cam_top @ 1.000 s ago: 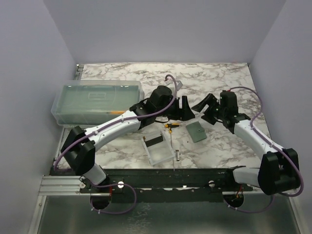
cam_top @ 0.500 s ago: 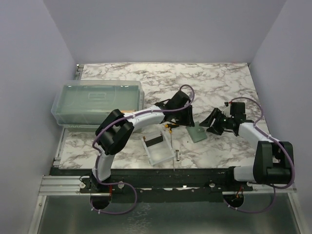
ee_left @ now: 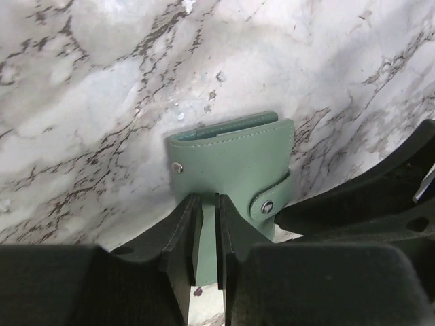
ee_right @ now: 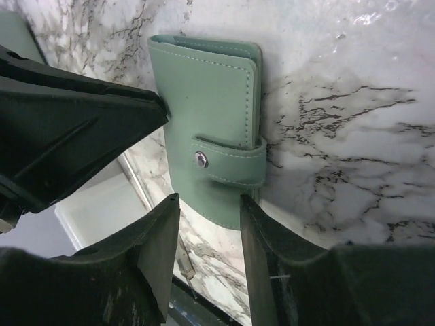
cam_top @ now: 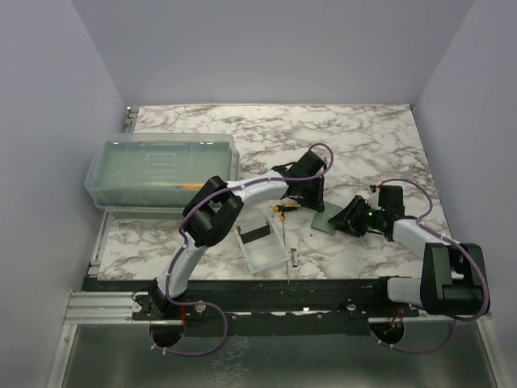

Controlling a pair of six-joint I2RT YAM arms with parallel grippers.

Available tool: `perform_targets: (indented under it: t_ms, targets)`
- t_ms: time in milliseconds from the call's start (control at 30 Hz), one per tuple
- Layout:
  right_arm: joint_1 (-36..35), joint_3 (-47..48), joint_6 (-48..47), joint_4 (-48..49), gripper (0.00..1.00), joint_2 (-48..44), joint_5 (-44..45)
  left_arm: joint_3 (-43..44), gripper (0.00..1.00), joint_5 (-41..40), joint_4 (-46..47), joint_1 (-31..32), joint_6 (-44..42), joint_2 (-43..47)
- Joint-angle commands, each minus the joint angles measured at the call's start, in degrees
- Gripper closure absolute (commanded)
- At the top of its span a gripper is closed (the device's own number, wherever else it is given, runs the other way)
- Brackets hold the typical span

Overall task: Put the credit cards into the card holder
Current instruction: Open the card holder at the center of the board.

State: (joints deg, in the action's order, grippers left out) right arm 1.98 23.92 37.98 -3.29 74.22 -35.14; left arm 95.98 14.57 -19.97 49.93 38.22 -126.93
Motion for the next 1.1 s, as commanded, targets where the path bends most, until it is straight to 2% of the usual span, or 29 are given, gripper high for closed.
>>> perform_targets:
  t_ms: [0,100,233,367,433,533,933,1067]
  targets:
    - [-1.04,4.83,-3.18,-9.76,0.56,-2.50,9.84,2.45,0.80,-1.10,-4.33,0.57,-2.20,-4.37]
    - [-3.20,10.86,-4.93,-17.87,0.54,-1.33,18.25,1.80,0.80,-1.13,-4.32,0.52,-1.96,-4.21]
    - [-11.57,18.68,-2.37,-26.73,0.53,2.21,32.02,1.88,0.80,-0.78,-4.34,0.52,-1.55,-3.78]
    - [-16.23,22.99,0.54,-31.14,0.57,6.34,39.26,2.22,0.80,-0.57,-4.25,0.59,-1.51,-3.41]
    - [-17.28,23.65,0.94,-31.31,0.61,7.99,41.08,2.45,0.80,-0.34,-4.27,0.53,-1.57,-3.56]
    - [-18.89,24.65,1.57,-31.19,0.62,10.00,41.84,2.64,0.83,0.07,-4.21,0.53,-1.41,-3.82]
    - [-23.51,26.96,2.72,-30.81,0.54,16.17,43.82,3.06,0.83,0.89,-4.17,0.58,-1.35,-4.36]
    - [-23.53,26.37,3.56,-29.81,0.57,17.41,45.80,3.31,0.84,1.21,-4.12,0.52,-1.48,-4.17]
